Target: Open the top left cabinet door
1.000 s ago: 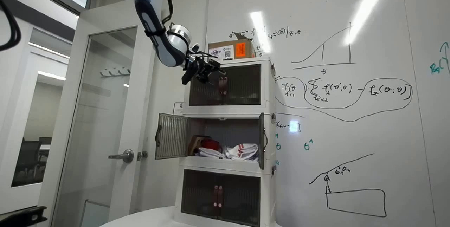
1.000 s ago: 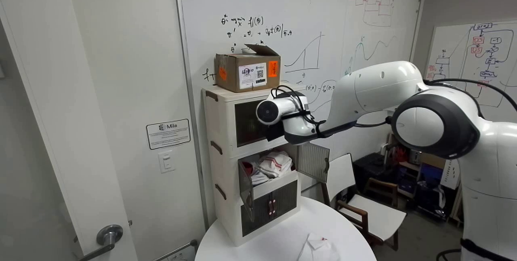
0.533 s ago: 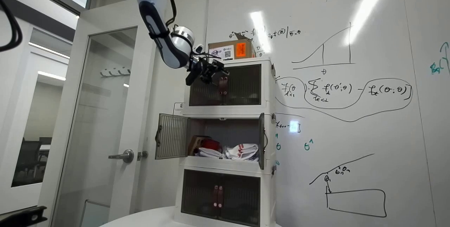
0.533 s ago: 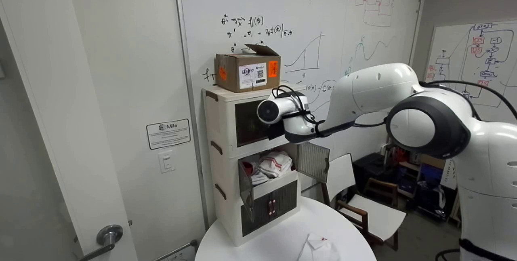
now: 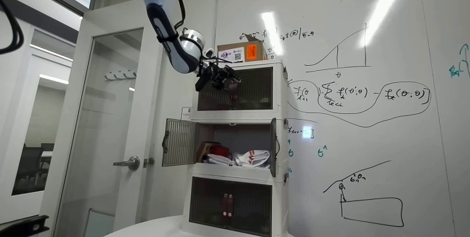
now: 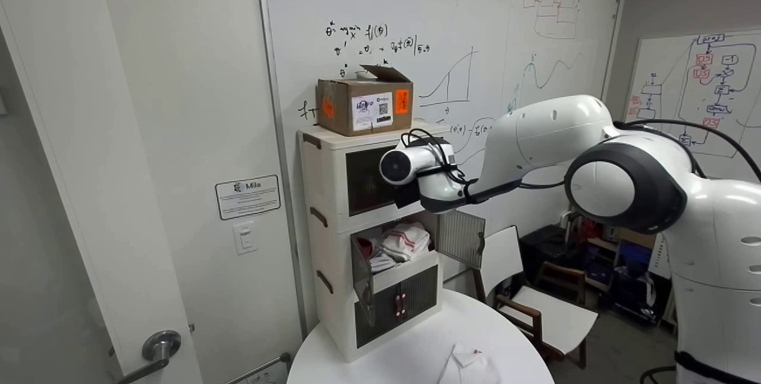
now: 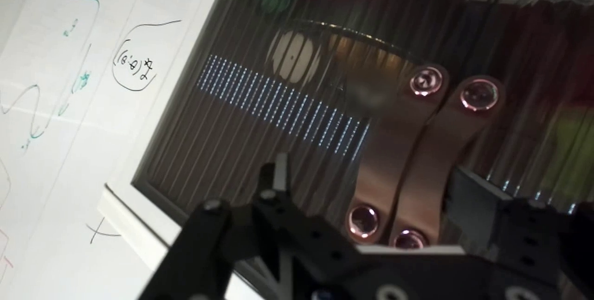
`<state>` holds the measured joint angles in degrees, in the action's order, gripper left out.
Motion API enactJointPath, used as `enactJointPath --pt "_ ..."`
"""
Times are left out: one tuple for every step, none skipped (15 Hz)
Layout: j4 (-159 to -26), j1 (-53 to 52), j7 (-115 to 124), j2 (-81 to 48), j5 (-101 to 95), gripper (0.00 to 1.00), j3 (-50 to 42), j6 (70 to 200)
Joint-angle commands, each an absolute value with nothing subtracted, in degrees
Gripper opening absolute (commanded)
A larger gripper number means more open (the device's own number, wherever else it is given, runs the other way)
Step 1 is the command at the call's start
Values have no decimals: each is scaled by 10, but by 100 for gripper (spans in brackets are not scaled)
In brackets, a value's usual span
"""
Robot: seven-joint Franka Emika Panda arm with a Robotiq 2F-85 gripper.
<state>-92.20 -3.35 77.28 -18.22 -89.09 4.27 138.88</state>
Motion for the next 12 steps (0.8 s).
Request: enactJointPath --pt "-917 -40 763 -185 -896 45 35 1391" --pt "-924 -41 764 -181 -896 38 36 1392" --pt "-930 -43 763 -178 -897 29 36 1392" --pt "-938 -45 763 -173 -899 23 37 1392" --pt "-943 -46 763 -170 -899 16 38 1393" --pt "-951 -49 763 -166 -900 7 38 1394" --pt "-957 -51 761 -161 -899 2 39 1395" --pt "-967 -52 761 -155 -901 0 40 1397" --pt "-976 -53 761 -148 -902 0 41 1399" --pt "-985 -54 762 -142 -906 0 41 1402" --pt "-993 -55 764 -137 -913 1 41 1405" --pt "-1001 -55 766 -131 -921 1 42 1408"
